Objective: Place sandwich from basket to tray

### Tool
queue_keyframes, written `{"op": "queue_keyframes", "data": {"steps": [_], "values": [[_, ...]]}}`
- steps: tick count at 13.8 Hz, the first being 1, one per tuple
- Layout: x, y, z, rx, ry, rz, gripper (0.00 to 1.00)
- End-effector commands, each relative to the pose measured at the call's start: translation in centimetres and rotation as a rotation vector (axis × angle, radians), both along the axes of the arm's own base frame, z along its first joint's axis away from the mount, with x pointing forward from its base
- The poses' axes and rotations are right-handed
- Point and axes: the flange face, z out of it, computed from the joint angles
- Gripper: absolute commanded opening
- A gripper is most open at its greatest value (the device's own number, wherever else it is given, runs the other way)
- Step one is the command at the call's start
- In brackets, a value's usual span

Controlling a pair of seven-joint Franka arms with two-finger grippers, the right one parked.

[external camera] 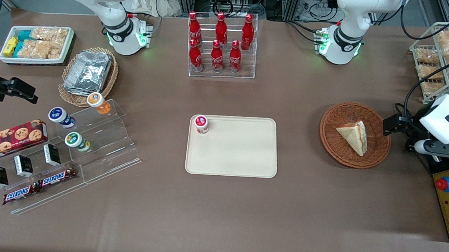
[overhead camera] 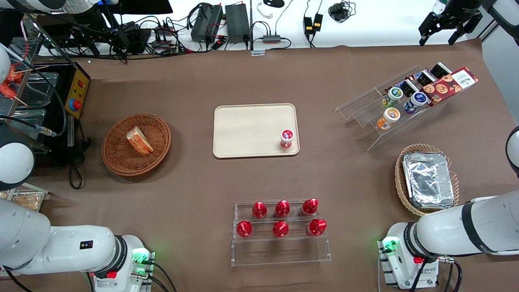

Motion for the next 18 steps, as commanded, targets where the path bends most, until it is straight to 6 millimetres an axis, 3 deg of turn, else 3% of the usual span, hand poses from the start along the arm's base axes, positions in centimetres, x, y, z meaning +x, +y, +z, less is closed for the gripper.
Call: {"op": "queue_keyframes", "data": {"steps": [1, 5, 18], "values": [[0.0, 0.6, 0.6, 0.015, 0.007, -0.01, 1.0], [0.1, 1.6, 0.8, 0.025, 0.0, -0.001, 1.0], [-1.2, 0.8, 0.4, 0.031, 0.058, 0.037, 1.0]]}}
